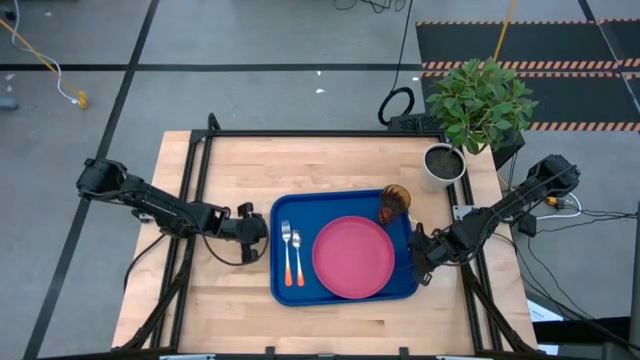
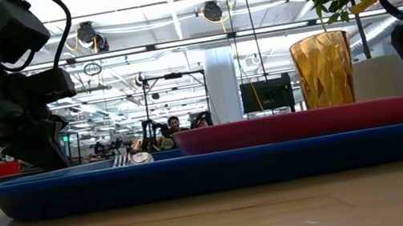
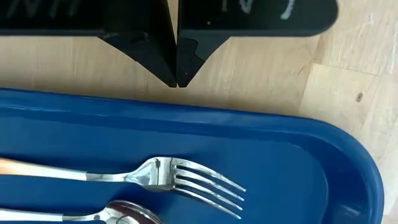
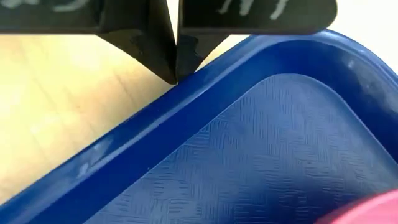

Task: Pick and place plate/cup/fork/spoon on tray
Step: Adjust the blue tray

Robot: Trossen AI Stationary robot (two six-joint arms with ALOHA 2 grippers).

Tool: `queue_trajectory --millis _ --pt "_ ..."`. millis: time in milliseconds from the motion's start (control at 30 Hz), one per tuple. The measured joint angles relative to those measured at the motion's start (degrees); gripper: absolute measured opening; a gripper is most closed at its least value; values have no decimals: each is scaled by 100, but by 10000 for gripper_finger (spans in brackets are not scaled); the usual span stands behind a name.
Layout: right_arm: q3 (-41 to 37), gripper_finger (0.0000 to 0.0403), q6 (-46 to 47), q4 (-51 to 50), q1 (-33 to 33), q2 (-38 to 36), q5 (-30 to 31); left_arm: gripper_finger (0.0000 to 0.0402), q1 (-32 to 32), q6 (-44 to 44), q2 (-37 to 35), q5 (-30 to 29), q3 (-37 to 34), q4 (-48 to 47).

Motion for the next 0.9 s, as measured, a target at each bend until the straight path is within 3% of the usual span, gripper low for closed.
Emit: queue_trajectory --millis 367,900 --pt "2 0 411 675 -30 -2 -93 1 50 75 0 -64 -4 -52" --pt "9 0 300 704 -45 -2 16 1 415 225 0 20 -4 -62"
